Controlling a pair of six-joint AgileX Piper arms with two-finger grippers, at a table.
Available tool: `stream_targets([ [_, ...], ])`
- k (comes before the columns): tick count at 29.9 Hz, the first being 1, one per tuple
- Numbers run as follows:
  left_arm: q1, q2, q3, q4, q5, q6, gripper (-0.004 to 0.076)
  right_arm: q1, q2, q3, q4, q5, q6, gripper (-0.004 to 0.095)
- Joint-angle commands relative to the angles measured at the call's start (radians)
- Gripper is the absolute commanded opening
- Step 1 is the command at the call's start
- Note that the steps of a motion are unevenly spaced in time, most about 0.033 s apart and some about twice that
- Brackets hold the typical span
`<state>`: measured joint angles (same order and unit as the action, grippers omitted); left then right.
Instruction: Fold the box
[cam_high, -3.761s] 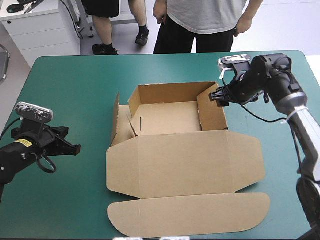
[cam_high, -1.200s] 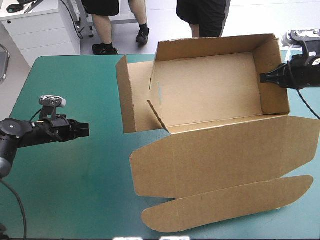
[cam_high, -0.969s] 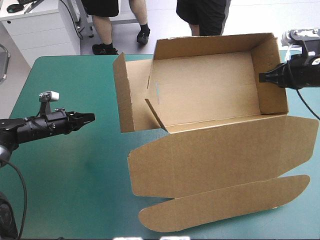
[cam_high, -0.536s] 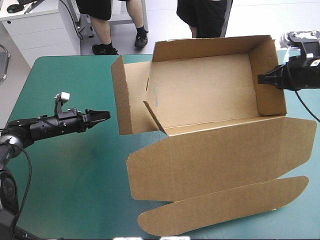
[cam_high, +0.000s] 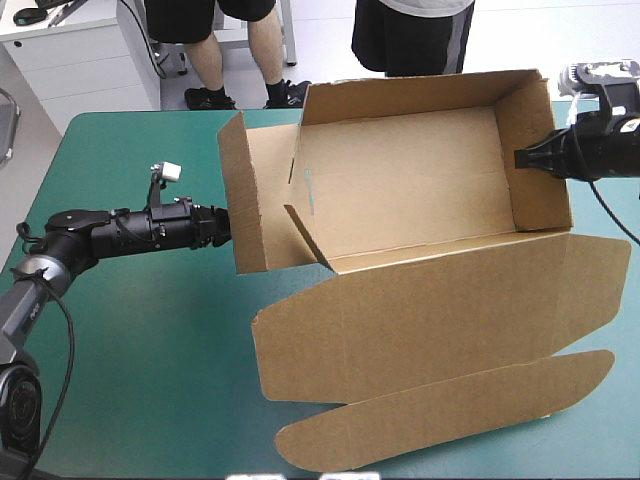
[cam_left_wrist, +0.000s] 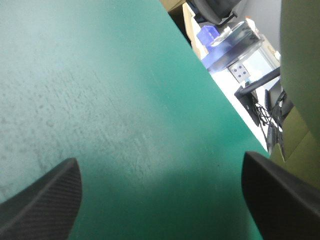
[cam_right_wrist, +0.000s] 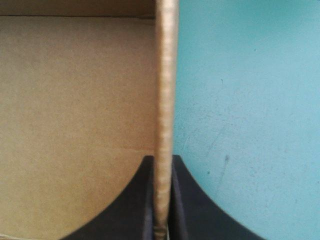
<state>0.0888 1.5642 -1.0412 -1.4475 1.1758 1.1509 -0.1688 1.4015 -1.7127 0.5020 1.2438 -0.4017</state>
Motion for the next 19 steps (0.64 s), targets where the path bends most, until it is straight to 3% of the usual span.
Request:
stream_targets([
  [1, -0.005, -0.095, -0.061, -0.086, 0.124, -0.043, 0.0618, 0.008, -0.031, -0.024, 0.028, -0.049, 0.019, -0.0012],
  [12, -0.005, -0.213, -0.104, -0.127, 0.124, -0.092, 0.0618, 0.17, -0.031, -0.024, -0.112, -0.219, 0.128, -0.0012],
  [19, -0.005, -0.228, -0.104, -0.174, 0.124, -0.108, 0.0618, 0.278, -0.031, -0.024, -0.263, -0.293, 0.227, -0.0012],
])
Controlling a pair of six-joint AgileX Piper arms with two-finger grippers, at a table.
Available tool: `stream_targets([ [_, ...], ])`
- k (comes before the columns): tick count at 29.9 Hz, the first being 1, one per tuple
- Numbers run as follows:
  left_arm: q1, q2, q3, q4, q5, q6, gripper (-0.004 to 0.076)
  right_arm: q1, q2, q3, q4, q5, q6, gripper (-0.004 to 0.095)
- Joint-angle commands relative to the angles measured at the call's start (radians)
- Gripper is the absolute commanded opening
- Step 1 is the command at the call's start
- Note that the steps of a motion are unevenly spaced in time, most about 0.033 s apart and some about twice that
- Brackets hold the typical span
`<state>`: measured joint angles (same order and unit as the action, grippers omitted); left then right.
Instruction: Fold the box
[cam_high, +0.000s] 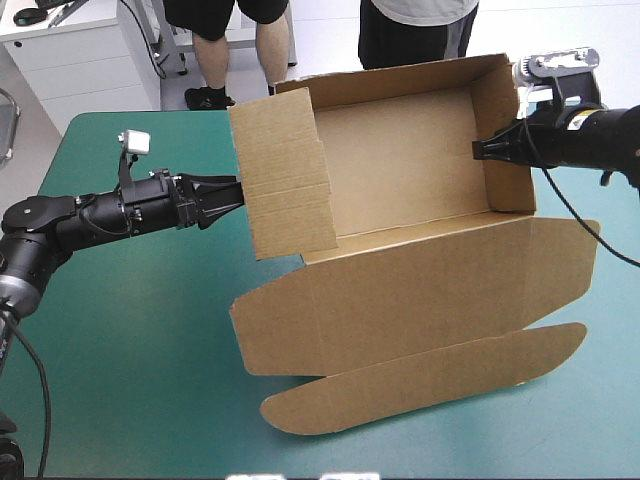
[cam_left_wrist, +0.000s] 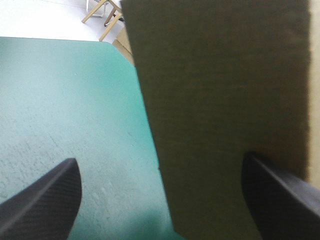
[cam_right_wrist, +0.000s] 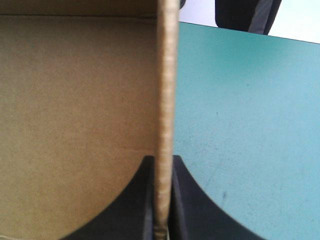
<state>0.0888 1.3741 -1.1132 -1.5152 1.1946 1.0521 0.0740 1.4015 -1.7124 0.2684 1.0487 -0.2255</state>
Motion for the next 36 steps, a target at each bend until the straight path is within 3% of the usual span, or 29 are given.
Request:
stream_targets([
  [1, -0.005, -0.038, -0.032, -0.107, 0.105, -0.01, 0.0618, 0.047, -0.031, -0.025, -0.04, -0.105, 0.053, -0.0012],
  [9, -0.005, -0.038, -0.032, -0.127, 0.105, -0.01, 0.0619, 0.106, -0.031, -0.025, -0.08, -0.167, 0.108, -0.0012],
  [16, -0.069, -0.038, -0.056, -0.133, 0.105, 0.015, 0.0632, 0.164, -0.03, -0.025, -0.206, -0.179, 0.194, -0.0012],
  [24, -0.104, -0.036, -0.123, -0.087, 0.097, 0.003, 0.0631, 0.191, -0.029, -0.025, -0.219, -0.196, 0.225, -0.0013],
  [29, -0.114, -0.036, -0.178, 0.003, 0.028, -0.073, 0.0631, 0.191, -0.026, -0.025, -0.219, -0.226, 0.249, -0.0012],
  [36, -0.245, -0.036, -0.306, 0.335, -0.208, -0.307, 0.0631, 0.191, 0.0, -0.025, -0.217, -0.235, 0.274, -0.0012],
])
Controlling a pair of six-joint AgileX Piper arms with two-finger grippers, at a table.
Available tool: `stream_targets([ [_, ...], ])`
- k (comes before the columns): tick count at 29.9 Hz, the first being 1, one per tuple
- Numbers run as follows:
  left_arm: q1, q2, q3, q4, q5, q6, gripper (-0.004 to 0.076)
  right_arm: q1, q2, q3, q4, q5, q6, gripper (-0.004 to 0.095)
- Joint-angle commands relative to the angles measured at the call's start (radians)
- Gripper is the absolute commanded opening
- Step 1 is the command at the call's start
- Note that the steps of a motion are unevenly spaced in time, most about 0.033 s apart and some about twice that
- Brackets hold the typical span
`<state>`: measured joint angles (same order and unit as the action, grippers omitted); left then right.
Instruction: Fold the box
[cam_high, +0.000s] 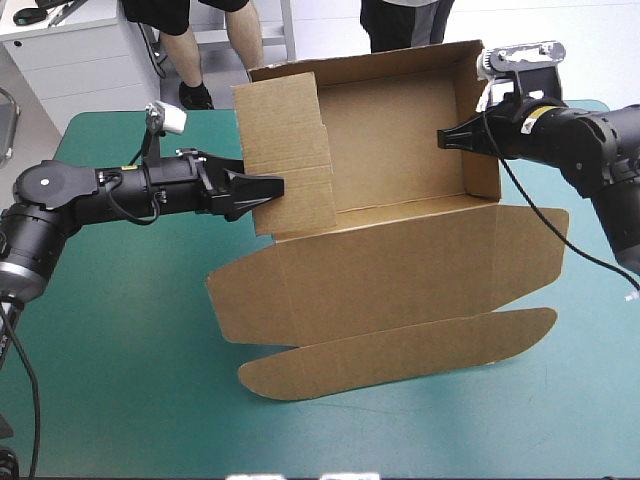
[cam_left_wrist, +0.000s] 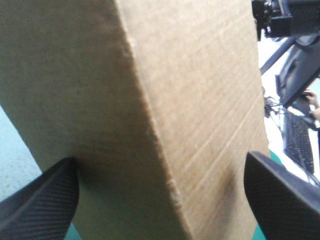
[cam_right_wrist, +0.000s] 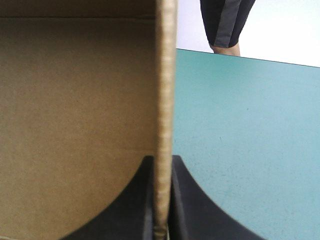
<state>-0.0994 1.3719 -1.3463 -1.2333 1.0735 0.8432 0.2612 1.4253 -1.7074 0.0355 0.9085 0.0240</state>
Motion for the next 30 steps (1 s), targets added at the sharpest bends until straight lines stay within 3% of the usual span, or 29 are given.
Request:
stream_targets([
  [1, -0.084, -0.034, -0.093, 0.115, -0.135, -0.157, 0.0627, 0.004, -0.022, -0.03, 0.018, -0.099, 0.025, -0.0012],
  [6, -0.211, -0.024, -0.194, 0.434, -0.284, -0.449, 0.058, 0.004, -0.019, -0.03, 0.023, -0.127, 0.033, -0.0012],
  [18, -0.434, 0.079, -0.388, 1.029, -0.298, -0.968, 0.0437, 0.004, -0.015, -0.03, 0.034, -0.158, 0.045, -0.0012],
  [21, -0.467, 0.097, -0.398, 1.11, -0.329, -1.058, 0.0371, 0.004, -0.014, -0.03, 0.037, -0.165, 0.057, -0.0012],
  [30, -0.492, 0.128, -0.398, 1.079, -0.402, -1.112, 0.0023, 0.004, -0.013, -0.03, 0.046, -0.146, 0.066, -0.0013],
])
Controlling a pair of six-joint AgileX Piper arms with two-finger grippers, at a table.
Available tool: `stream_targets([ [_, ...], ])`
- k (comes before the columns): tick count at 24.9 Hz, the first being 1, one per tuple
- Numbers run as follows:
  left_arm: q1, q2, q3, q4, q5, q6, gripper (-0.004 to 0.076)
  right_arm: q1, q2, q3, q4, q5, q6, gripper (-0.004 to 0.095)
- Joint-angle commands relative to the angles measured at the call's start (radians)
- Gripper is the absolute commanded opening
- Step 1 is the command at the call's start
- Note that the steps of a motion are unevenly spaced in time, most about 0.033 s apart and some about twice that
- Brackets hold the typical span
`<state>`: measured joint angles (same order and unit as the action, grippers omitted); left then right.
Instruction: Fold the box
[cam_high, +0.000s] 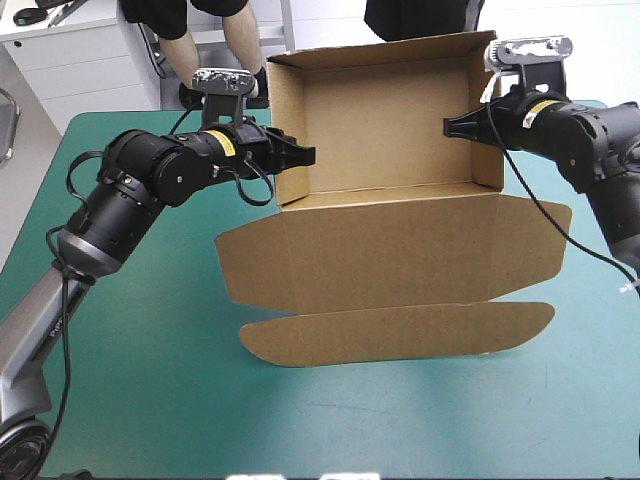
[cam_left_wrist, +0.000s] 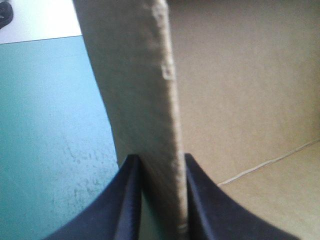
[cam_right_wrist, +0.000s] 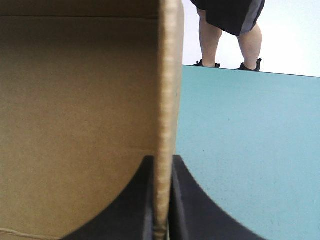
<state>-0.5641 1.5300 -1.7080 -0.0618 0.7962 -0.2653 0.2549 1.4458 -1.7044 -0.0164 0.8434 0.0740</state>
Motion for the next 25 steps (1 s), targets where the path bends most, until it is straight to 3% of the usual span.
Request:
stream_targets([
  [1, -0.027, -0.03, -0.037, -0.095, -0.137, -0.001, -0.001, 0.01, -0.034, -0.033, 0.098, -0.068, 0.016, -0.0013],
  [7, -0.027, -0.03, -0.034, -0.072, -0.13, 0.003, -0.0006, 0.01, -0.026, -0.033, 0.098, 0.017, -0.002, -0.0013],
  [17, 0.062, 0.076, -0.034, -0.036, 0.146, 0.024, -0.0006, 0.01, 0.148, -0.033, 0.138, 0.228, -0.03, -0.0015],
  [25, 0.131, 0.245, -0.034, -0.142, 0.23, 0.164, -0.0006, 0.01, 0.338, -0.033, 0.205, 0.289, -0.053, -0.0015],
])
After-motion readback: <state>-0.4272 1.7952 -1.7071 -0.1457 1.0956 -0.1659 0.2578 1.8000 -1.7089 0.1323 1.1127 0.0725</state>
